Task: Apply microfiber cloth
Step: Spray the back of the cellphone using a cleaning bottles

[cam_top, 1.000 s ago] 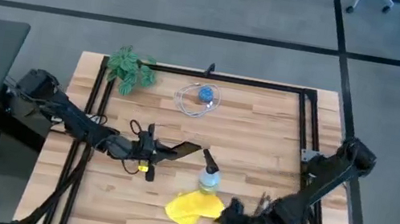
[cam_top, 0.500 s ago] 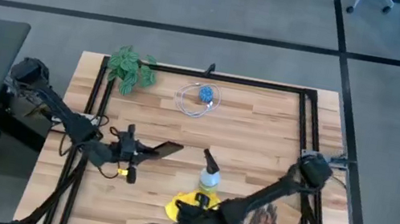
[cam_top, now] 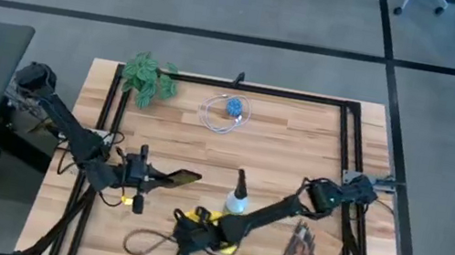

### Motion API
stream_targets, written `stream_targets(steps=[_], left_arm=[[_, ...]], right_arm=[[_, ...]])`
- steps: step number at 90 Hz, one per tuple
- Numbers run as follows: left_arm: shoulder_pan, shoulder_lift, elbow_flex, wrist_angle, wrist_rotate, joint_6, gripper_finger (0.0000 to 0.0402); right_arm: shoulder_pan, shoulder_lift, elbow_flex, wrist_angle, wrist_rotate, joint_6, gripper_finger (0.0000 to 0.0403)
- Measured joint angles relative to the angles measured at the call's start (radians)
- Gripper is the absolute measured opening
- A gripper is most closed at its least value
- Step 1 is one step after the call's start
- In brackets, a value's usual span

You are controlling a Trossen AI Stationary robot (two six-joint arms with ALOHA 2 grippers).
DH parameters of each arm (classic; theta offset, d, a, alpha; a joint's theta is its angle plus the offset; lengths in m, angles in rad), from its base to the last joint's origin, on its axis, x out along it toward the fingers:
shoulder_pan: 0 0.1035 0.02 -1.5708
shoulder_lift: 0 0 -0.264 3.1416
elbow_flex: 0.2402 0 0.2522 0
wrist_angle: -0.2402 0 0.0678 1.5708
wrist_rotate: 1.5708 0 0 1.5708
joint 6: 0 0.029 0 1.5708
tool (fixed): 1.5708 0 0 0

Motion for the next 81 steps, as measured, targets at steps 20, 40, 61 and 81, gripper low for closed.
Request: stream_targets(steps=[20,40,61,81], left_arm=[[-0.015,-0.100,0.000,-0.148,0.000,-0.052,0.0011],[-0.014,-0.120,0.000,-0.258,-0.001,-0.098,0.0011],[-0.014,-0.119,0.000,-0.325,-0.035,-0.137,0.0011],[-0.013,-0.117,0.000,-0.311,-0.046,-0.160,0.0011]], right_arm=[[-0.082,0.012,0.014,0.013,0.146,-0.079,0.0000],[-0.134,0.012,0.003,0.005,0.272,-0.162,0.0000],[-0.100,-0.002,0.000,0.039,0.282,-0.190,0.0000],[-0.007,-0.007,0.045,0.101,0.274,-0.233,0.0046]])
